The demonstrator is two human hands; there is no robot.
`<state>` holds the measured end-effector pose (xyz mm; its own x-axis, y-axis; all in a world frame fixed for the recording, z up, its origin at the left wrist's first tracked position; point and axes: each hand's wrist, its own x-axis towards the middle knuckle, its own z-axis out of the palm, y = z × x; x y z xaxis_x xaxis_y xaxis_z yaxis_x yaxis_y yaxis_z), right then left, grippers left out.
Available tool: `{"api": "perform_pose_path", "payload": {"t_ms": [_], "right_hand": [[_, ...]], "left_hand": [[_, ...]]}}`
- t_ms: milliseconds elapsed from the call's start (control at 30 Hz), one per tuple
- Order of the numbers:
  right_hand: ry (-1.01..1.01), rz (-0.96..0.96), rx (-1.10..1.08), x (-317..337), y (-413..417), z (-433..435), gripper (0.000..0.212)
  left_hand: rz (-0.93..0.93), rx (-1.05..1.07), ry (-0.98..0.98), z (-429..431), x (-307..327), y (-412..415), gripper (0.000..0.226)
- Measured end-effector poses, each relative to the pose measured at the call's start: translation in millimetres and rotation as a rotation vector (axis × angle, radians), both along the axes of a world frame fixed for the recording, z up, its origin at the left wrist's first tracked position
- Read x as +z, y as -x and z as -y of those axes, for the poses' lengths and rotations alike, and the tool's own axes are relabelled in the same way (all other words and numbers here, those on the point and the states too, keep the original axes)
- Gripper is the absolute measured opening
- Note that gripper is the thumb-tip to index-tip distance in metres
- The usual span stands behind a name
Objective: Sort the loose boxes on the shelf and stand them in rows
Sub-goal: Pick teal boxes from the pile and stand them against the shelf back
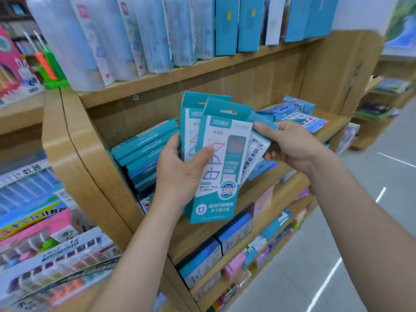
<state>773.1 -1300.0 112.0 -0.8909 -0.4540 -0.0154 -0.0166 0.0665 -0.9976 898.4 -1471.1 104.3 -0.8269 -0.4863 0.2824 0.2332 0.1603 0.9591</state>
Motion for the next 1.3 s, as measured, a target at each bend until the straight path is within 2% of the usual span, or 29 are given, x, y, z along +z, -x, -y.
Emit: {"api": "perform_pose_path", "payload": {"t_ms": [167,233,333,433,500,600,667,833,900,1000,1067,1167,1300], "right_hand": [[0.079,0.071,-0.047,2,18,51,0.026],[0.039,0.027,-0.025,-2,21,72,0.025],[0.004,-0.004,0.013,-17,21,95,0.02],[0.031,-0.06,-0.1,-38,10,113,0.021],[0.19,0.023,-0.206,-49,-9,122,0.03],[0.476,0.174,-0.339,-58,-31,127,0.033],[0.528,0.164,-0.369,-63,-30,126,0.037],[0.475,0.006,-0.331,-73,-30,120,0.037],[0.423,-0.075,-0.325,-82,-30,120,0.045],[0.204,-0.189,-0.331,-96,-29,123,0.07],[0.047,-0.238,-0.312,-108,-28,125,0.077],[-0.049,-0.26,-0.276,-121,-27,128,0.066],[-0.144,-0.328,-0.249,-125,-16,126,0.062]], "left_hand": [[0.05,0.172,0.198,19,6,16,0.017],[0.078,0.287,0.345,28,4,23,0.029],[0.232,0.583,0.605,38,-12,34,0.05],[0.434,0.73,0.85,32,-44,43,0.068],[0.473,0.786,0.946,23,-62,51,0.075],[0.39,0.864,0.939,18,-68,59,0.07],[0.418,0.84,0.949,16,-70,61,0.071],[0.447,0.846,0.98,12,-74,62,0.077],[0.452,0.837,0.98,13,-75,63,0.079],[0.455,0.841,0.978,12,-78,66,0.086],[0.434,0.826,0.991,11,-80,67,0.078],[0.427,0.779,1.064,8,-84,64,0.063],[0.455,0.781,1.105,10,-85,64,0.062]]}}
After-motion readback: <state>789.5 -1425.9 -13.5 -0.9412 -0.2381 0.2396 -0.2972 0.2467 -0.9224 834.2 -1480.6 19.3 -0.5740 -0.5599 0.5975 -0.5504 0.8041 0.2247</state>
